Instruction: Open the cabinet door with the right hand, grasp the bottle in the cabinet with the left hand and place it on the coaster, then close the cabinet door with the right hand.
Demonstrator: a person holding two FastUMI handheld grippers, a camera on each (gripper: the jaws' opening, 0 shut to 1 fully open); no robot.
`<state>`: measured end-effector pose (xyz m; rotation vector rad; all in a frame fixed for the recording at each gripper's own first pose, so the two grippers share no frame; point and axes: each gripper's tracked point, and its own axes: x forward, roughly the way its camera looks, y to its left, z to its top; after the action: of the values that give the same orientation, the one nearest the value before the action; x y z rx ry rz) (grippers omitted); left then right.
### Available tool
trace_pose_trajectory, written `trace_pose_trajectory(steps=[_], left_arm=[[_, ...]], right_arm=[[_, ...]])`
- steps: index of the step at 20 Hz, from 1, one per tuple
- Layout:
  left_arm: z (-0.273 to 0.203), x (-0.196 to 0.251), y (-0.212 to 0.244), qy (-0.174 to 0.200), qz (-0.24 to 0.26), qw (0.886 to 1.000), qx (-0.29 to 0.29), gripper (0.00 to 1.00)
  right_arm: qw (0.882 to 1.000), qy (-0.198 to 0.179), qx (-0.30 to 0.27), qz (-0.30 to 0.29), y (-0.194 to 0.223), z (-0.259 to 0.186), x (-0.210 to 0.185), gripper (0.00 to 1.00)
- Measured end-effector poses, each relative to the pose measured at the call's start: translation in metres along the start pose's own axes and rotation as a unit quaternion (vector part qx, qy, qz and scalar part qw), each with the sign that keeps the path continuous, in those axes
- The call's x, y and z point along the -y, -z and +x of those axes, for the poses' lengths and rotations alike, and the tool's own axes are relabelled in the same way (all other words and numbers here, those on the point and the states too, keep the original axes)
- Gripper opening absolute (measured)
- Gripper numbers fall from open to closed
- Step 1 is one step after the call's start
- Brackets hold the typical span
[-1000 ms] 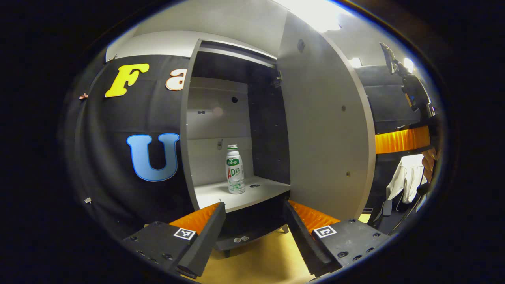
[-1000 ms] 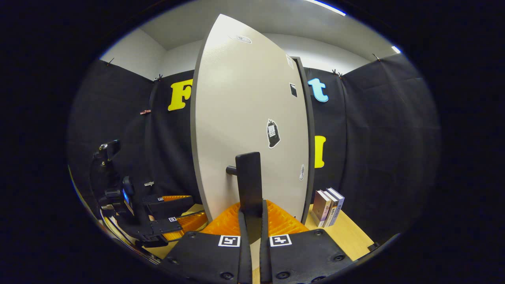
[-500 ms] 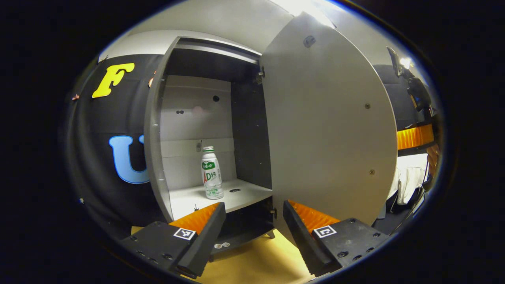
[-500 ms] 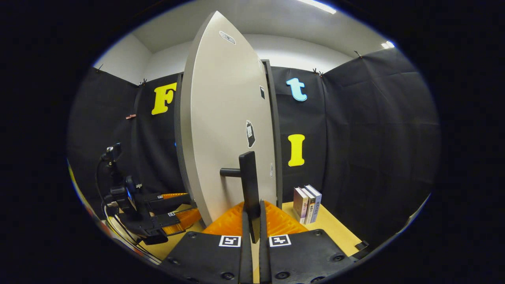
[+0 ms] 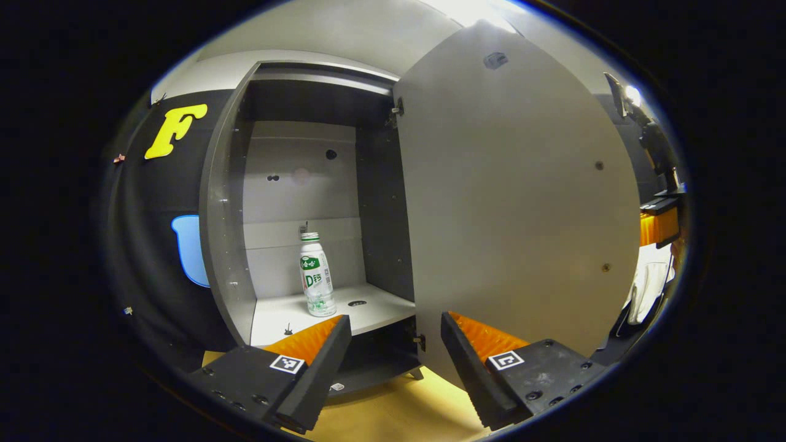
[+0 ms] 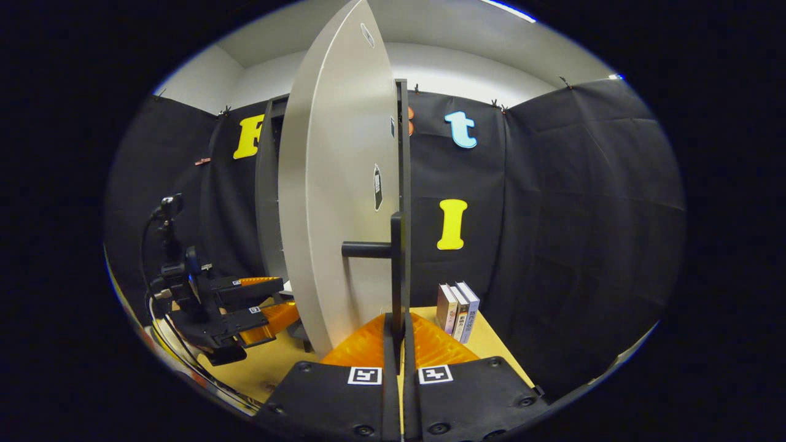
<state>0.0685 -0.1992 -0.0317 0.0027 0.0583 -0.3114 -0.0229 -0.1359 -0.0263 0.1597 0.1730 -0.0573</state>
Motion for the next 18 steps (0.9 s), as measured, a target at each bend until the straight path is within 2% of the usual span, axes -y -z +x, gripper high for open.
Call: trace_pose_trajectory(steps=[9,12,14,16,17,18], left_arm=[[0.061,-0.083,-0.019,-0.126,0.015,0.992,0.018,0.93],[0.094,-0.108,-0.017,-0.148,0.006,0.989,0.009,0.96],[0.115,-0.125,-0.016,-0.165,0.000,0.986,0.006,0.93],[0.140,-0.138,-0.017,-0.166,-0.005,0.986,0.008,0.93],[0.152,-0.141,-0.016,-0.162,-0.008,0.987,0.007,0.97],[0.164,-0.145,-0.015,-0.160,-0.010,0.987,0.004,0.93]], right_arm=[[1.000,-0.005,0.008,0.012,0.001,0.001,0.038,0.05],[1.000,-0.004,0.011,0.021,0.001,0.002,0.043,0.05],[1.000,-0.004,0.013,0.023,0.002,0.002,0.045,0.05],[1.000,-0.005,0.013,0.026,0.002,0.002,0.046,0.05],[1.000,-0.006,0.012,0.027,0.002,0.002,0.046,0.05],[1.000,-0.005,0.011,0.026,0.002,0.001,0.048,0.06]])
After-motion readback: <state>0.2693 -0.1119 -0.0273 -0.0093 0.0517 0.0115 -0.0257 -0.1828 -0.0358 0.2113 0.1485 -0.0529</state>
